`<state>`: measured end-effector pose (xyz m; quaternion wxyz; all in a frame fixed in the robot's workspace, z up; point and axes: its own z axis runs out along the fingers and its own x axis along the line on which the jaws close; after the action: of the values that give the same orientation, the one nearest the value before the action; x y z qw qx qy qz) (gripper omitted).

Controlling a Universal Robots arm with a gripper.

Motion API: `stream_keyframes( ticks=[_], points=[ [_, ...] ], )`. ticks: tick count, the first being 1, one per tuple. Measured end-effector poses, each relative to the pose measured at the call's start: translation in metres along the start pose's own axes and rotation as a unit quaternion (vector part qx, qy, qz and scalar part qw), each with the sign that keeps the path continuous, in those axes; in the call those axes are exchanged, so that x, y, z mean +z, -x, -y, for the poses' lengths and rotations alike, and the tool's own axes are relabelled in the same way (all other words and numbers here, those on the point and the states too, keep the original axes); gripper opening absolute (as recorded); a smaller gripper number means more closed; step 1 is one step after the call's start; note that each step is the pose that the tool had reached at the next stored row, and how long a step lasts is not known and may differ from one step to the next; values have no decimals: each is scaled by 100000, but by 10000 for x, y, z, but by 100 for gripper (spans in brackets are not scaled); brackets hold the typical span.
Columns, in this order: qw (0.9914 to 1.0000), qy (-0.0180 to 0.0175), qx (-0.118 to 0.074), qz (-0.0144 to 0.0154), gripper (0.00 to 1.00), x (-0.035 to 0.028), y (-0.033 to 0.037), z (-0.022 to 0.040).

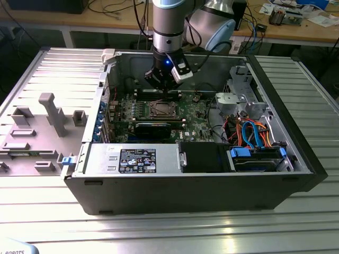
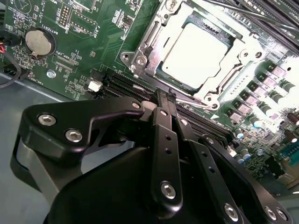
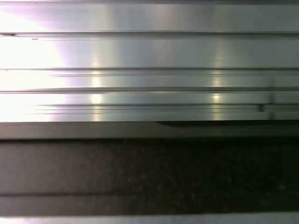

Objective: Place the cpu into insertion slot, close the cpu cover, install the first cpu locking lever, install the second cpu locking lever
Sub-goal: 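Install the first cpu locking lever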

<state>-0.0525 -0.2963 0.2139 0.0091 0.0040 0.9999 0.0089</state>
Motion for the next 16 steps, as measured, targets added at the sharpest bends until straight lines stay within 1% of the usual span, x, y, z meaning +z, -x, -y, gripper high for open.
stream_keyframes(
  ticks=[6, 8, 13, 16],
  points=[
    [100000, -170, -5, 0, 11, 39, 48, -2],
    [100000, -311, -8, 6, 11, 61, 58, -2],
    [99999, -432, -9, 4, 11, 87, 72, -2],
    [99999, -474, -7, -4, 11, 89, 73, -2]
  ],
)
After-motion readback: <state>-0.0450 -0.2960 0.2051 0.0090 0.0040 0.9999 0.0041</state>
